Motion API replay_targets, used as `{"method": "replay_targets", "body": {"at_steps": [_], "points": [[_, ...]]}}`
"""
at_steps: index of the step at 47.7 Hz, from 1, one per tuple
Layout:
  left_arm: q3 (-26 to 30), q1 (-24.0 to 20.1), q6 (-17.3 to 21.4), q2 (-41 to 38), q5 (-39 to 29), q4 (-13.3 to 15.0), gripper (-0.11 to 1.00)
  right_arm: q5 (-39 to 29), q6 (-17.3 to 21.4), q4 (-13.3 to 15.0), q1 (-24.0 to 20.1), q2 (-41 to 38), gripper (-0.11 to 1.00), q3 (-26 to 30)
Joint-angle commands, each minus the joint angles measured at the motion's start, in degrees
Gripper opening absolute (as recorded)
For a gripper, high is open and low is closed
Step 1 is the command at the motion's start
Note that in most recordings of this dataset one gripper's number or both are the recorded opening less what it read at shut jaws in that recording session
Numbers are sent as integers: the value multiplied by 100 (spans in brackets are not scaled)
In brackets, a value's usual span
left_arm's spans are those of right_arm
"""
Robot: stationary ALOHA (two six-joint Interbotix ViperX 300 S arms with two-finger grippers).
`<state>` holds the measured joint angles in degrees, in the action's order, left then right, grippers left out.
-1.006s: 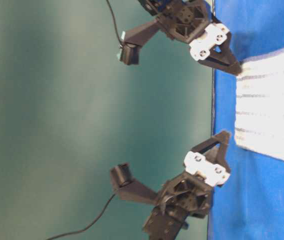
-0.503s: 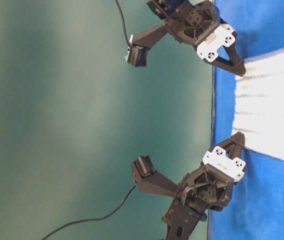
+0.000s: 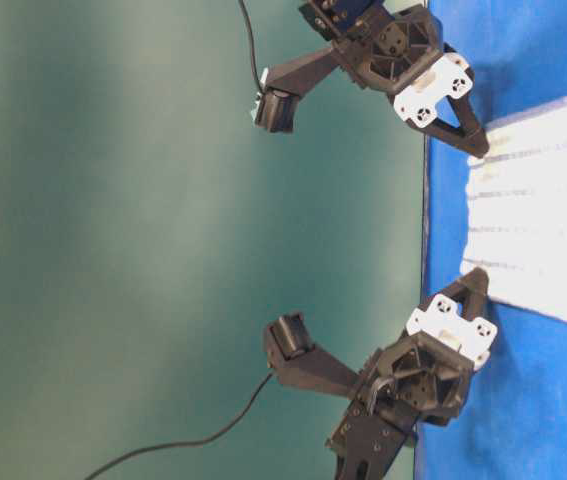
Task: Fold the blue towel.
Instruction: 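Grasp the top corners of the strip with both grippers, then fold the top end down toward the bottom end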
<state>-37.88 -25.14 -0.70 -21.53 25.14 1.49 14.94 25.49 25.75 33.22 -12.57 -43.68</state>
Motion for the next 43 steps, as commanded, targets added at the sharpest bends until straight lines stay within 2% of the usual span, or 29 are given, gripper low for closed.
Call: {"method": "replay_targets", "body": {"at_steps": [1,13,23,43], "points": [[-97,26,9,272,-35,9,4,-9,-9,9,18,237,8,70],[-18,-79,272,598,-35,0,4,-185,-35,9,70,571,8,114],[229,-246,510,606,-44,9,3,-193,-88,9,290,686,8,202],[404,-360,712,633,-202,0,4,-193,-132,0,378,712,8,352]]}}
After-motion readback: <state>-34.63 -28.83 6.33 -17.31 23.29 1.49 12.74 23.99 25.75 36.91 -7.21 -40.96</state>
